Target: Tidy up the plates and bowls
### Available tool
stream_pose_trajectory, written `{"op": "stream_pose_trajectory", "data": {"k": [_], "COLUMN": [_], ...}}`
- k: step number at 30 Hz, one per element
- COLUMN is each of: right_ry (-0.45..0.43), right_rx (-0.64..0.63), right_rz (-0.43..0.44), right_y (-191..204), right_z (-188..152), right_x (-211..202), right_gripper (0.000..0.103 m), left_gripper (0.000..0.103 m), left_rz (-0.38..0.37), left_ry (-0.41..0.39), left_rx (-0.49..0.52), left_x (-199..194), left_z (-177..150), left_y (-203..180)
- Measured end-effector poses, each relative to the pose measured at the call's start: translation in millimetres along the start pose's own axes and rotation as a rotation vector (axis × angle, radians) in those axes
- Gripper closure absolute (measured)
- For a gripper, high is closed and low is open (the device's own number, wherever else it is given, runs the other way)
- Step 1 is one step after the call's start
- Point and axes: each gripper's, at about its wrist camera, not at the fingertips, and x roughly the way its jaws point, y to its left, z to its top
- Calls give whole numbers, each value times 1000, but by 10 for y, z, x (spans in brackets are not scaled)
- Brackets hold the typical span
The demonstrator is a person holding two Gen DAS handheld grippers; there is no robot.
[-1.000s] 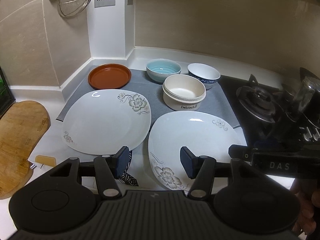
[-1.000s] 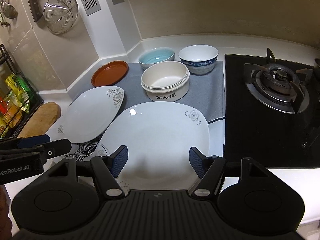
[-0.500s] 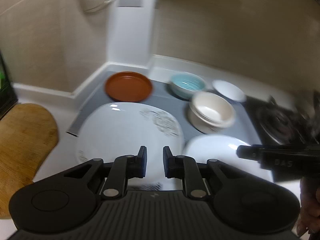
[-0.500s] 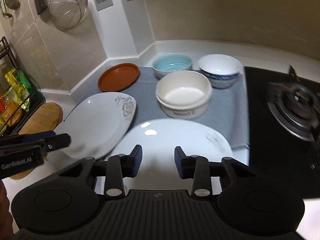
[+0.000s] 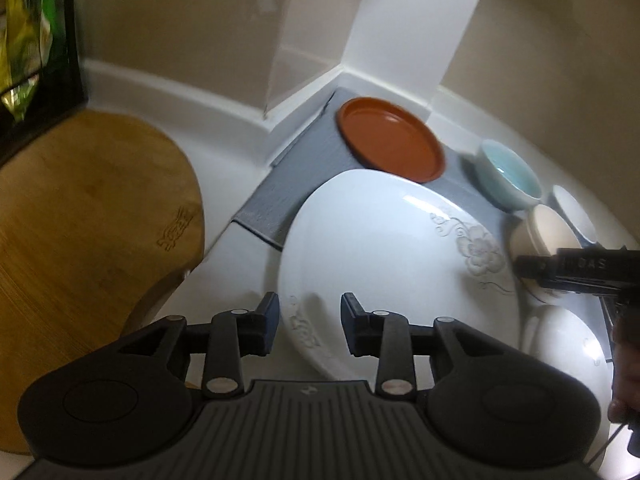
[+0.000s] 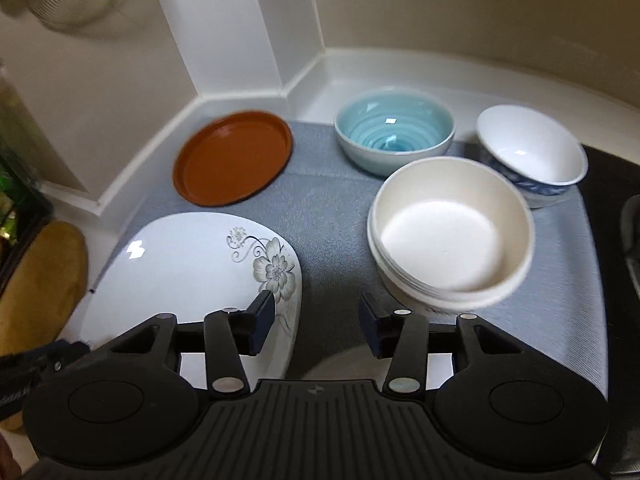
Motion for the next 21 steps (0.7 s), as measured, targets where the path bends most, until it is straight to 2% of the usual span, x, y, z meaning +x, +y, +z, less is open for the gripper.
{"op": "stream_pose_trajectory", "data": {"k": [7, 14, 19, 21], "right_ry": [86, 124, 122, 118], "right_rx": [36, 49, 32, 22], "right_rz": [-10, 11, 33, 35], "right_y": [52, 95, 175, 215], "right_z": [65, 103, 112, 117], "right_x": [324, 454, 471, 498], "right_gripper": [53, 54, 65, 66], "left_gripper": [64, 65, 70, 71], "left_rz": [-49, -101, -126, -134], "left_ry": [39, 56, 66, 68], "left_rx": [-15, 10, 23, 29], "left_x": [183, 297, 366, 384], "left_z": [49, 90, 126, 131], "left_y": [120, 123, 166, 176]}}
